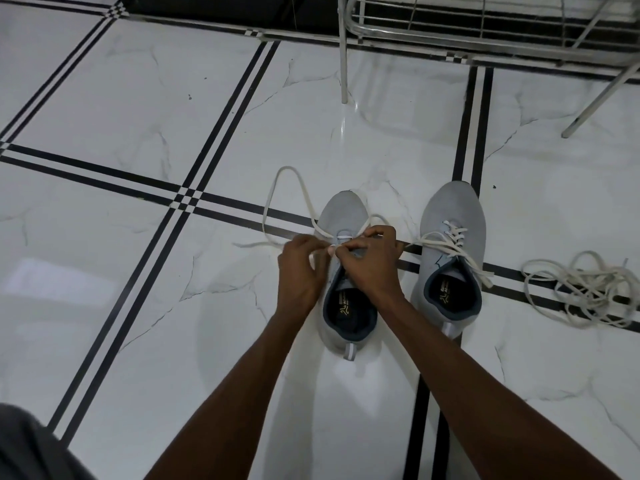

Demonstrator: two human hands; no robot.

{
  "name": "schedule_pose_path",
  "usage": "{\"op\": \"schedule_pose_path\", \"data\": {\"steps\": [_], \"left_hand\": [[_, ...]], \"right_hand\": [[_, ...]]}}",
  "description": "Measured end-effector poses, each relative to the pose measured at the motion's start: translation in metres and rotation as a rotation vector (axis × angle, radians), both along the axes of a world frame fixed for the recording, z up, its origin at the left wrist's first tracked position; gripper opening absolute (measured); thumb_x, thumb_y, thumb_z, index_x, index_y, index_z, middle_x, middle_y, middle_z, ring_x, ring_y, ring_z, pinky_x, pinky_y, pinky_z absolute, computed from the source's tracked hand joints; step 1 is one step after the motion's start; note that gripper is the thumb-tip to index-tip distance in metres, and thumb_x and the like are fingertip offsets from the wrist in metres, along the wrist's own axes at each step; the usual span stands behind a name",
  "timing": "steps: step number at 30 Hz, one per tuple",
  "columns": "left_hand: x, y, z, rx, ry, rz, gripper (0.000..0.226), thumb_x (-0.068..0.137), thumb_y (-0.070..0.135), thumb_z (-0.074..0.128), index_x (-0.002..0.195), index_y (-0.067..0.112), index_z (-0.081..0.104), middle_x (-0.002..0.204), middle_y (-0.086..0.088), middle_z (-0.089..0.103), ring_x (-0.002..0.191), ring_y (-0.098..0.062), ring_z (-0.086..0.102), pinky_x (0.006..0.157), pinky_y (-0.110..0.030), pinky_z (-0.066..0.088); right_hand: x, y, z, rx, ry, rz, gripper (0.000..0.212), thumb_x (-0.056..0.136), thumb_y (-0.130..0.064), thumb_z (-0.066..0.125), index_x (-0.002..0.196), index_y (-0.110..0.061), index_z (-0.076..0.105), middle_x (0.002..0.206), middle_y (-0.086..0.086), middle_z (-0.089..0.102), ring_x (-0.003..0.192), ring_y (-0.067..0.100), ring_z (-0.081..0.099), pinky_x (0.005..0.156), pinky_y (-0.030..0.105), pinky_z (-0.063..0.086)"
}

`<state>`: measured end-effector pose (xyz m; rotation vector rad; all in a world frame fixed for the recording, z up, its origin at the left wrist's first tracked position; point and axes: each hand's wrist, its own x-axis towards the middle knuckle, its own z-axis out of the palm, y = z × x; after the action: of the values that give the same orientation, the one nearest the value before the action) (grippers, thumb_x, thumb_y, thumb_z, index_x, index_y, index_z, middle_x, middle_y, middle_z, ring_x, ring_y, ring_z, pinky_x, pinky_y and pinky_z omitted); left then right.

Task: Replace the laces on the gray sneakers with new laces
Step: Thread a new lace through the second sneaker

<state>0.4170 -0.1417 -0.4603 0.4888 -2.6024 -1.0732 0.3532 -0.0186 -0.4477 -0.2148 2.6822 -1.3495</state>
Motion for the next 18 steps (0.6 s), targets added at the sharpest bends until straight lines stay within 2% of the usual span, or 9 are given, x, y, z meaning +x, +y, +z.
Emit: {"op": "schedule_pose_path", "data": {"steps": [2, 4, 6, 8, 10, 12, 13, 15, 18], "left_hand": [[-0.002, 0.000, -0.001, 0.057, -0.016, 0.155, 0.012, 0.097, 0.020, 0.065, 0.096, 0.015, 0.076, 0.096, 0.000, 0.073, 0.088, -0.014, 0.063, 0.083, -0.035, 0.052], [0.004, -0.018, -0.001, 0.158, -0.067, 0.493, 0.015, 0.097, 0.012, 0.061, 0.096, 0.006, 0.075, 0.094, -0.008, 0.074, 0.085, -0.019, 0.066, 0.077, -0.024, 0.051], [0.017, -0.044, -0.004, 0.125, -0.203, 0.695, 0.018, 0.096, 0.013, 0.060, 0.102, 0.003, 0.074, 0.100, -0.013, 0.074, 0.097, -0.028, 0.067, 0.083, -0.032, 0.050], [0.026, -0.046, -0.002, -0.014, -0.236, 0.629, 0.020, 0.094, 0.016, 0.064, 0.111, 0.010, 0.071, 0.115, -0.011, 0.068, 0.113, -0.031, 0.056, 0.090, -0.035, 0.038], [0.023, -0.026, 0.003, -0.129, -0.120, 0.356, 0.031, 0.092, 0.022, 0.068, 0.122, 0.018, 0.064, 0.128, -0.004, 0.059, 0.124, -0.028, 0.042, 0.093, -0.031, 0.027], [0.011, -0.001, 0.004, -0.164, -0.067, 0.100, 0.025, 0.095, 0.027, 0.063, 0.120, 0.022, 0.066, 0.127, 0.002, 0.060, 0.123, -0.024, 0.043, 0.089, -0.028, 0.022], [0.006, 0.007, 0.002, -0.153, -0.078, 0.040, 0.020, 0.097, 0.026, 0.059, 0.115, 0.023, 0.069, 0.122, 0.003, 0.064, 0.119, -0.023, 0.049, 0.086, -0.029, 0.020], [0.002, 0.005, -0.003, -0.146, -0.099, 0.092, 0.018, 0.099, 0.019, 0.056, 0.106, 0.022, 0.072, 0.111, 0.002, 0.070, 0.108, -0.023, 0.055, 0.082, -0.032, 0.018], [0.012, -0.029, -0.006, -0.082, -0.188, 0.487, 0.018, 0.100, 0.013, 0.054, 0.106, 0.019, 0.071, 0.105, -0.002, 0.072, 0.107, -0.026, 0.056, 0.082, -0.034, 0.018]], "right_hand": [[0.000, 0.000, -0.002, -0.003, 0.019, -0.008, 0.005, 0.076, -0.022, 0.076, 0.076, -0.022, 0.080, 0.089, -0.010, 0.058, 0.111, 0.016, 0.047, 0.094, 0.028, 0.021], [0.001, 0.001, -0.003, -0.010, 0.028, -0.020, 0.006, 0.075, -0.021, 0.074, 0.074, -0.023, 0.079, 0.093, -0.005, 0.061, 0.113, 0.016, 0.046, 0.094, 0.029, 0.022], [0.002, 0.001, -0.004, -0.020, 0.030, -0.027, 0.006, 0.074, -0.025, 0.072, 0.072, -0.025, 0.078, 0.091, -0.006, 0.062, 0.113, 0.016, 0.047, 0.094, 0.029, 0.022], [0.004, -0.001, -0.005, -0.007, 0.030, -0.021, 0.010, 0.073, -0.033, 0.068, 0.070, -0.029, 0.077, 0.093, -0.004, 0.063, 0.114, 0.017, 0.047, 0.092, 0.025, 0.019], [0.005, -0.004, -0.007, 0.025, 0.017, -0.013, 0.015, 0.071, -0.042, 0.063, 0.070, -0.033, 0.076, 0.101, -0.002, 0.063, 0.116, 0.017, 0.046, 0.092, 0.016, 0.015], [0.005, -0.005, -0.008, 0.031, -0.021, -0.014, 0.015, 0.073, -0.044, 0.066, 0.073, -0.034, 0.077, 0.113, 0.000, 0.058, 0.119, 0.019, 0.043, 0.091, 0.005, 0.010], [0.005, -0.005, -0.008, 0.032, -0.039, -0.015, 0.011, 0.074, -0.042, 0.070, 0.074, -0.034, 0.077, 0.118, 0.001, 0.055, 0.121, 0.021, 0.042, 0.089, 0.002, 0.009], [0.005, -0.003, -0.010, 0.045, -0.035, -0.014, 0.007, 0.073, -0.039, 0.072, 0.073, -0.035, 0.077, 0.121, 0.002, 0.054, 0.122, 0.025, 0.043, 0.087, -0.002, 0.007], [0.008, -0.002, -0.008, 0.010, -0.029, -0.042, 0.005, 0.073, -0.025, 0.075, 0.070, -0.029, 0.075, 0.123, 0.002, 0.051, 0.121, 0.025, 0.041, 0.085, 0.001, 0.015]]}}
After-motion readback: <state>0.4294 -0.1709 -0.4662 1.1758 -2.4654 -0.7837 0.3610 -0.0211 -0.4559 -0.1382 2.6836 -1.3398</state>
